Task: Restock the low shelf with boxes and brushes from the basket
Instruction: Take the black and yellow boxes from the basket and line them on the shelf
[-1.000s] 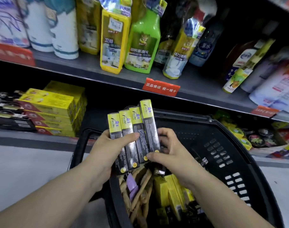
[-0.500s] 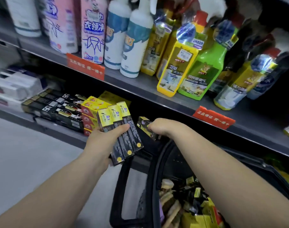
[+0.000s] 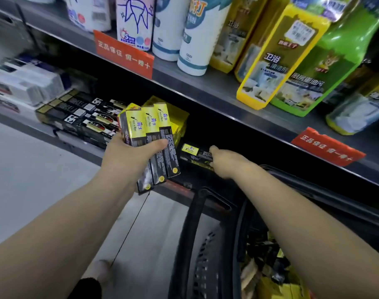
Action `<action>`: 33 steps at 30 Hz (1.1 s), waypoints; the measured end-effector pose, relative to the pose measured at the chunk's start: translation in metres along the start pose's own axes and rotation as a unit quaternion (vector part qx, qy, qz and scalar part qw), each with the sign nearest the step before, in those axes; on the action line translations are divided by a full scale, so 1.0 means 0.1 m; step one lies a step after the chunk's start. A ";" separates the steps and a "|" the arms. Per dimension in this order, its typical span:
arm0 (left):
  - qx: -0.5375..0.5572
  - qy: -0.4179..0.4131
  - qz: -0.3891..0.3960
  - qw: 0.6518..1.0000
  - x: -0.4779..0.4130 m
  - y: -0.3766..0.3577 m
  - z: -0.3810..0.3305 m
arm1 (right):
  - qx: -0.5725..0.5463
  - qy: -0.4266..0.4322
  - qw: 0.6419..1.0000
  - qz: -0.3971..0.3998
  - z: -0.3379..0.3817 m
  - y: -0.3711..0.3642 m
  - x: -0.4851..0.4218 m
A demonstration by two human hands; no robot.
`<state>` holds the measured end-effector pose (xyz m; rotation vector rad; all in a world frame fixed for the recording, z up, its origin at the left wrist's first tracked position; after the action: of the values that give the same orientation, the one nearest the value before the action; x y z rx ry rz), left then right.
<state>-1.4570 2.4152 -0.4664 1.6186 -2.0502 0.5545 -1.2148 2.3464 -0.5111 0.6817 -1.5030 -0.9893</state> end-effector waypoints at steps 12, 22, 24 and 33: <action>-0.022 -0.010 0.004 1.000 -0.22 0.09 -0.15 | 0.073 0.022 0.988 0.137 0.05 -0.26 -0.31; -0.012 0.017 0.013 1.000 -0.30 0.08 -0.09 | 0.054 0.064 0.981 0.174 0.13 -0.95 -0.87; -0.010 0.020 0.011 1.000 -0.32 0.09 -0.10 | 0.047 0.076 0.981 0.169 0.15 -0.99 -0.87; -0.004 0.022 0.016 1.000 -0.26 -0.05 -0.09 | 0.023 0.092 0.984 0.149 0.33 -0.92 -0.83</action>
<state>-1.4459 2.4396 -0.4741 1.5579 -2.0475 0.5871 -1.2428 2.3806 -0.6320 0.5446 -1.4174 -0.6481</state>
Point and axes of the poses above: each hand's wrist, its own x-axis away from the middle knuckle, its own y-axis out of the back of the hand, z = x × y, the point moved 10 cm from there along -x, towards the middle knuckle, and after that the axes turned 15 degrees about y, right-handed, at the moved point
